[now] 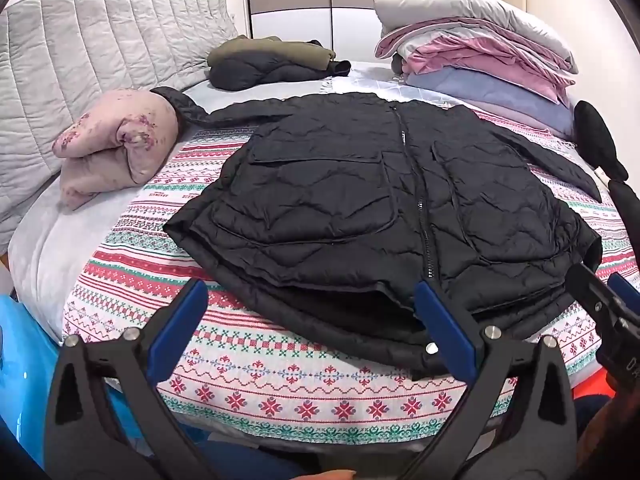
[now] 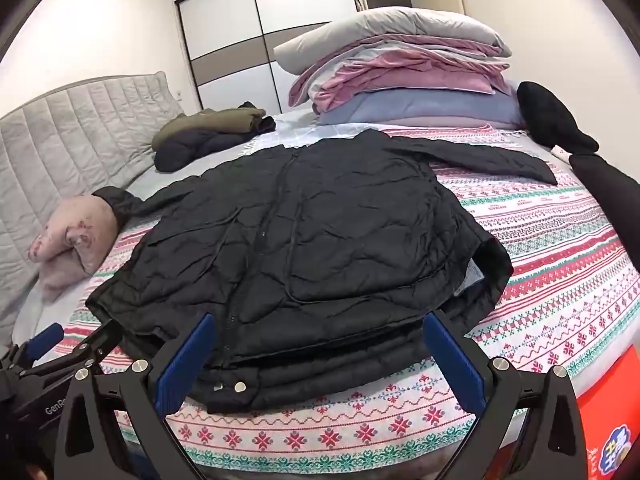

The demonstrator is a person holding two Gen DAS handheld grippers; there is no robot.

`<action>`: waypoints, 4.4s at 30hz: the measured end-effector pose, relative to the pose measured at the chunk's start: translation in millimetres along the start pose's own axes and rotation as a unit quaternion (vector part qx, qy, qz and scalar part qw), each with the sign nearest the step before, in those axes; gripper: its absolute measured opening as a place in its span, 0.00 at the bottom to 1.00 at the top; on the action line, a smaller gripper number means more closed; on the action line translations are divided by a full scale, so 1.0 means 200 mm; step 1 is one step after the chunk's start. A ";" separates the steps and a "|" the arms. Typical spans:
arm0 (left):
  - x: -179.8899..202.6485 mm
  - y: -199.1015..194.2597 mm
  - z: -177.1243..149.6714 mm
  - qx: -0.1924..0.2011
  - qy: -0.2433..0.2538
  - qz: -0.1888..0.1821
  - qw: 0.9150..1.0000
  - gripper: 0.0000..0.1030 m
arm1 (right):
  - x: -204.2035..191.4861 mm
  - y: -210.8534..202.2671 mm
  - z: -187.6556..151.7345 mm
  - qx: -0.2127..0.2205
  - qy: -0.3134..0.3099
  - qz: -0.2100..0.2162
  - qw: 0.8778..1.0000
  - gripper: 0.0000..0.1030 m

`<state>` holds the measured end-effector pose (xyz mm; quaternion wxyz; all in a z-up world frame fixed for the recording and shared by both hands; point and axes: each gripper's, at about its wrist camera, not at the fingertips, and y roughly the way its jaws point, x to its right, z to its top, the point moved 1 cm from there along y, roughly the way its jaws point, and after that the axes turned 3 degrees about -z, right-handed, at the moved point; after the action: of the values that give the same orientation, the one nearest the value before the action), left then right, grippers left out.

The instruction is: Fold large clothes

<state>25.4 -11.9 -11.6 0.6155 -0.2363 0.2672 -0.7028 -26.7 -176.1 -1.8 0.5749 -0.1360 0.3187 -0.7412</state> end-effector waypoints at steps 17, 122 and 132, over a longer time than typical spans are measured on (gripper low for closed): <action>-0.02 0.01 0.00 -0.005 -0.005 -0.006 1.000 1.00 | -0.01 0.03 -0.03 0.000 0.000 0.003 1.000 1.00; 0.12 1.03 0.66 -0.125 -0.091 -0.113 0.981 0.97 | 2.81 1.28 0.82 0.030 0.555 -0.058 0.829 0.45; 0.04 1.07 0.63 -0.136 -0.116 -0.101 0.979 0.97 | 2.36 1.10 1.54 0.083 0.306 -0.186 0.930 0.08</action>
<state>265.6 -51.8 -59.8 0.5298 -0.4234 0.2619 -0.6866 174.9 -746.3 16.2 0.3105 0.0884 0.3855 -0.8644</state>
